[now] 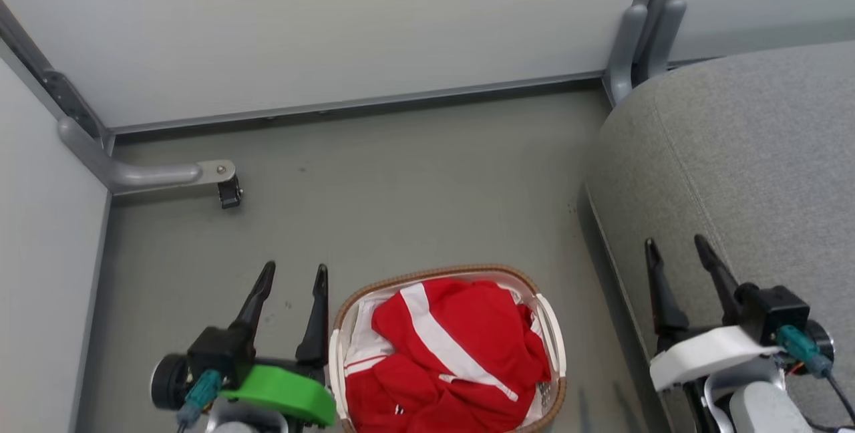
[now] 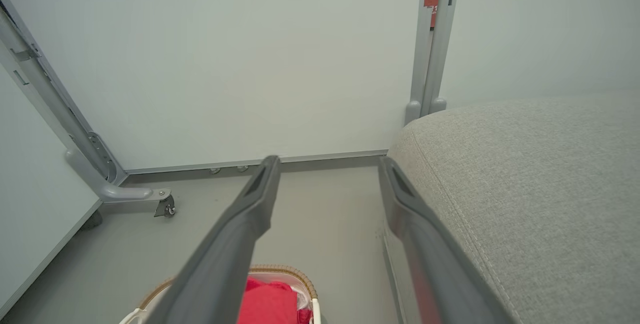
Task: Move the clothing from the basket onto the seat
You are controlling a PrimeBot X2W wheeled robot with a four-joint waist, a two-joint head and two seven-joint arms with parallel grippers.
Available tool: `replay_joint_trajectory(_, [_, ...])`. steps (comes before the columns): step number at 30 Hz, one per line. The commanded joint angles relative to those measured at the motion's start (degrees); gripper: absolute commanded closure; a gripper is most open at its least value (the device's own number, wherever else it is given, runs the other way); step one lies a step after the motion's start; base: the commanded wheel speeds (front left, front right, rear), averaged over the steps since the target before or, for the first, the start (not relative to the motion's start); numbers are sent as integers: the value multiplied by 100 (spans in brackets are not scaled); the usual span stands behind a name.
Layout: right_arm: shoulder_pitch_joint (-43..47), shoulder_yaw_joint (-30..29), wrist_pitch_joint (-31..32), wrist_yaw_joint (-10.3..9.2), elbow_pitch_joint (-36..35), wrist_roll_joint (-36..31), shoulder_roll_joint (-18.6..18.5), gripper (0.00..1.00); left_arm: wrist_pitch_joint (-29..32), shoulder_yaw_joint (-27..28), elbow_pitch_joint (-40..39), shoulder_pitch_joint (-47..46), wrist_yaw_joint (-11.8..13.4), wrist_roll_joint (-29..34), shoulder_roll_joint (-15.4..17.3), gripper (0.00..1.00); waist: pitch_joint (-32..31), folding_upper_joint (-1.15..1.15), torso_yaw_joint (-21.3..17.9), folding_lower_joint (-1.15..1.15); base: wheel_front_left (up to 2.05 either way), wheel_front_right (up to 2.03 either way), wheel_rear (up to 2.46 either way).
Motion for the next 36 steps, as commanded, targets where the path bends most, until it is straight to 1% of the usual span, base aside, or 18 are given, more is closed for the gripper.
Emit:
replay_joint_trajectory(1, [-165,-85,-11,0,-67,-69,-24,0,-20,-74,49,-261,-24,69,32,0,518,0,-82,0,0,0,0])
replay_joint_trajectory(5, [-582,-337,-11,-1,-305,-133,-25,0,-13,-454,378,-896,-34,256,30,0,1169,0,-210,0,0,0,0])
replay_joint_trajectory(7, [-790,-452,-11,-1,-446,-136,-23,0,-12,-768,595,-1265,-36,359,30,0,1509,0,-270,0,0,0,0])
replay_joint_trajectory(11, [-1176,-613,-11,-1,-755,-166,-22,0,-12,-1486,1171,-1972,-32,543,70,0,2146,0,-385,0,0,0,0])
replay_joint_trajectory(18, [-1645,-842,-10,-1,-1341,-136,-20,0,-12,-2884,2324,-3187,-32,545,77,0,3110,0,-586,0,0,0,0])
replay_joint_trajectory(24, [-1906,-910,-8,-1,-1707,-40,-19,0,-12,-3785,3208,-4025,-33,379,53,0,3722,0,-778,0,0,0,0])
replay_joint_trajectory(28, [-2016,-930,-8,-1,-1862,49,-20,0,-12,-4304,3628,-4430,-33,223,38,0,4044,0,-910,0,0,0,0])
replay_joint_trajectory(32, [-2099,-939,-8,-1,-1949,132,-18,0,-12,-4931,3877,-4764,-33,153,36,0,4308,0,-1010,0,0,0,0])
replay_joint_trajectory(36, [-2156,-923,-8,-2,-2018,182,-19,0,-13,-5448,3949,-5050,-33,37,34,0,4512,0,-1082,0,0,0,0])
